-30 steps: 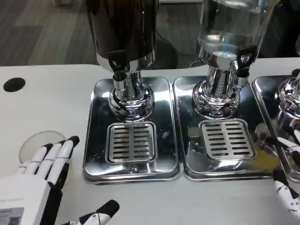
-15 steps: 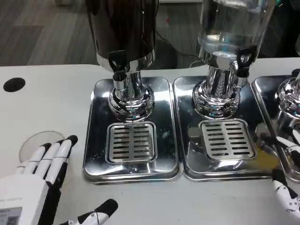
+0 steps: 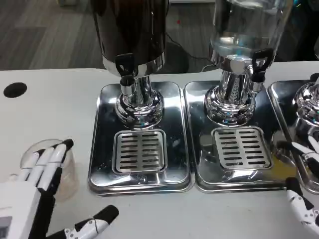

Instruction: Grasp the cup under the faucet to collect the drink, then remove the cup.

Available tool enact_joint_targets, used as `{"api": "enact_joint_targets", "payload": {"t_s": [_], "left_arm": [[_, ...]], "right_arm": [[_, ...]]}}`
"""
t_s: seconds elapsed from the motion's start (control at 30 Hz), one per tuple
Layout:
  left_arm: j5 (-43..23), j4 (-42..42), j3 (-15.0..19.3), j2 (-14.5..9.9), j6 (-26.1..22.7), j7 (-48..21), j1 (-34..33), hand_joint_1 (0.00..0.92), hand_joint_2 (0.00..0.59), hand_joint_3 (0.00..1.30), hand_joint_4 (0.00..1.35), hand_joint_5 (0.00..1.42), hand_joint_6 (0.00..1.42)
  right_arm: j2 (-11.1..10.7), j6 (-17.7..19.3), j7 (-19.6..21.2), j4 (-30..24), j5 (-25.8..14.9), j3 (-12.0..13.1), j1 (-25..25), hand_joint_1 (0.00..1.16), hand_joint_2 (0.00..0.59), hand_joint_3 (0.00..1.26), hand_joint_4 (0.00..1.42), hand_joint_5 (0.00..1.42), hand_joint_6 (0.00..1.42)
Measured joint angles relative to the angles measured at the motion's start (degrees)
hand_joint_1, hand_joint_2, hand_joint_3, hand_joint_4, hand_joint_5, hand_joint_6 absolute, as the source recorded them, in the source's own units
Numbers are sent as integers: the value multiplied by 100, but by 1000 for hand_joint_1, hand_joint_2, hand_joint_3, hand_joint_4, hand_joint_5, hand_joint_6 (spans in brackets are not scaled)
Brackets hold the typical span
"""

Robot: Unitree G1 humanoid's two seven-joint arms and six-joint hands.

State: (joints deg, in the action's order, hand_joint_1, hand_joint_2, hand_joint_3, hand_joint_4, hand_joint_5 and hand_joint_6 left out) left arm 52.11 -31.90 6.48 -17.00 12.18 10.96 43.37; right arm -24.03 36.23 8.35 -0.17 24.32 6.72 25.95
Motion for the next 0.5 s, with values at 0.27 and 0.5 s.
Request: {"api": "enact_joint_targets", "payload": {"t_s": [0.27, 0.5], "left_arm": [[-455, 1, 549, 273, -237, 73, -14, 0, 44, 75, 0, 135, 264], [-692, -1, 908, 432, -550, 64, -158, 0, 41, 73, 0, 146, 284]], "right_arm": [[49, 1, -4, 25, -4, 1, 83, 517, 502, 221, 44, 2, 0], [48, 29, -8, 140, -12, 1, 107, 505, 511, 222, 53, 11, 0]]}}
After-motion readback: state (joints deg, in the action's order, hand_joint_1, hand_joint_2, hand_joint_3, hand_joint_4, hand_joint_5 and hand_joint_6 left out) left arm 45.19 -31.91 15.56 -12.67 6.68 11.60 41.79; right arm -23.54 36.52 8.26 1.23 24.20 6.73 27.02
